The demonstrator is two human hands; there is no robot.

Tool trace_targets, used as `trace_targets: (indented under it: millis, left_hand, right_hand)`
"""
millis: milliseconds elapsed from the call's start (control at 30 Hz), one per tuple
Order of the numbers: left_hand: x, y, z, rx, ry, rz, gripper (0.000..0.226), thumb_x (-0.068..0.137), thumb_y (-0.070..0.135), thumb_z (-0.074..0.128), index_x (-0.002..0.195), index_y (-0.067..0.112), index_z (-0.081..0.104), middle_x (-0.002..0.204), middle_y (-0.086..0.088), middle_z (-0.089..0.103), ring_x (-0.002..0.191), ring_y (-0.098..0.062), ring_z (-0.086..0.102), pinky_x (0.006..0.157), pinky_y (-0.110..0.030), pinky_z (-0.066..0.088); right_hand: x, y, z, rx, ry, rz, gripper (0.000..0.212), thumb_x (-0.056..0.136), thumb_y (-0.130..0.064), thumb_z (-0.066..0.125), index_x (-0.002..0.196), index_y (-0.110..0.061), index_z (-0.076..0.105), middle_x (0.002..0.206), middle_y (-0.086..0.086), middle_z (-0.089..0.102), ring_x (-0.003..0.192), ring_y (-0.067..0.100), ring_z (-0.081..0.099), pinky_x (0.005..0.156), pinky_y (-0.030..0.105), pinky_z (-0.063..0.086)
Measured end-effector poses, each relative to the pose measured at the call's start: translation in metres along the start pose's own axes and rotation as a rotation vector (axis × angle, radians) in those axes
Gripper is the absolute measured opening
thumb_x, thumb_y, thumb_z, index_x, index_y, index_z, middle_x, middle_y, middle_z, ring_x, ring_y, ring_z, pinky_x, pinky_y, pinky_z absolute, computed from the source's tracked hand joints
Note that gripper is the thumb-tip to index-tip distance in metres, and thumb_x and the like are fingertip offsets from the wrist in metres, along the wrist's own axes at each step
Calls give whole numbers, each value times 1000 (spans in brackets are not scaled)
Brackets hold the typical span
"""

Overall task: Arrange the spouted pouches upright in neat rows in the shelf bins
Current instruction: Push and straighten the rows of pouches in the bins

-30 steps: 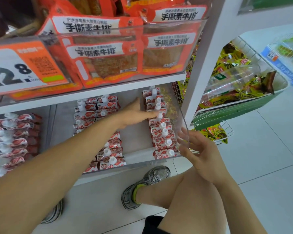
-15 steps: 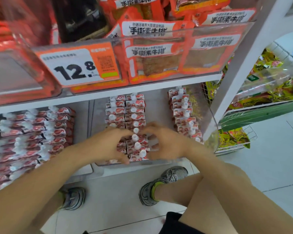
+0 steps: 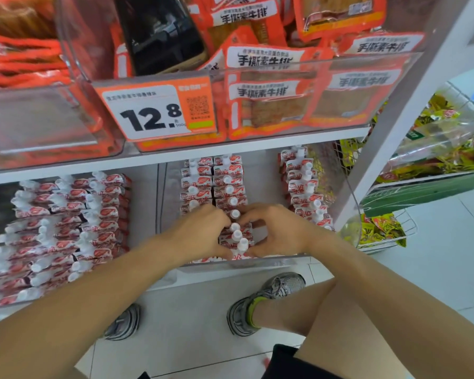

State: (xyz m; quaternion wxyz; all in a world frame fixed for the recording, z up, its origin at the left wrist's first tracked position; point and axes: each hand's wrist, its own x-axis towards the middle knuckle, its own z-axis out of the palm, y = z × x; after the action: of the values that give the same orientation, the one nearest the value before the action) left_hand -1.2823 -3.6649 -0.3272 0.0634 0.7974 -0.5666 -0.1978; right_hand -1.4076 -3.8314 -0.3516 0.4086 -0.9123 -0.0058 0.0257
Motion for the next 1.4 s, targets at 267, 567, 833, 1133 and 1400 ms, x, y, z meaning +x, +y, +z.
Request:
trace_targets:
  millis: [267, 567, 833, 1133, 1400]
  left_hand:
    - [3, 10, 9, -108, 9, -4, 39, 66, 54, 82, 82, 20, 70, 72, 6, 67, 62, -8, 58, 58, -30, 49]
    - [-24, -11, -4, 244, 119, -114, 89, 70, 61, 72, 142, 16, 44, 149, -9, 39, 143, -33, 22, 116, -50, 25]
    - [-20, -15, -1, 128, -23, -117, 83, 74, 58, 72, 140, 16, 46, 146, -5, 43, 149, -30, -6, 119, -48, 21]
    - [-24, -12, 0, 67, 21, -153, 71, 72, 54, 76, 125, 12, 56, 132, -8, 55, 150, -26, -2, 115, -48, 29]
    - [-26, -4, -5, 62, 7, -186, 70, 74, 53, 75, 126, 12, 53, 135, -9, 54, 150, -25, -4, 114, -47, 31]
  right_hand:
    - [-15, 6, -21, 134, -149, 206, 53, 72, -23, 87, 121, -25, 68, 135, -16, 55, 117, 1, 57, 89, 18, 52]
    - [78, -4, -51, -166, -27, 245, 103, 64, -50, 86, 149, -38, 29, 157, 1, 31, 145, 22, 25, 117, 43, 29]
    - [104, -12, -55, -319, -330, 372, 106, 50, -63, 87, 142, -52, 35, 163, -9, 2, 149, 19, 14, 117, 36, 24]
    - [88, -14, -20, -366, -50, 194, 75, 76, -44, 79, 142, -26, 48, 154, 12, 28, 140, 27, 36, 113, 17, 22]
    - [91, -18, -24, -352, -18, 221, 64, 69, -41, 85, 121, -12, 64, 122, 11, 52, 126, 27, 40, 104, 34, 41]
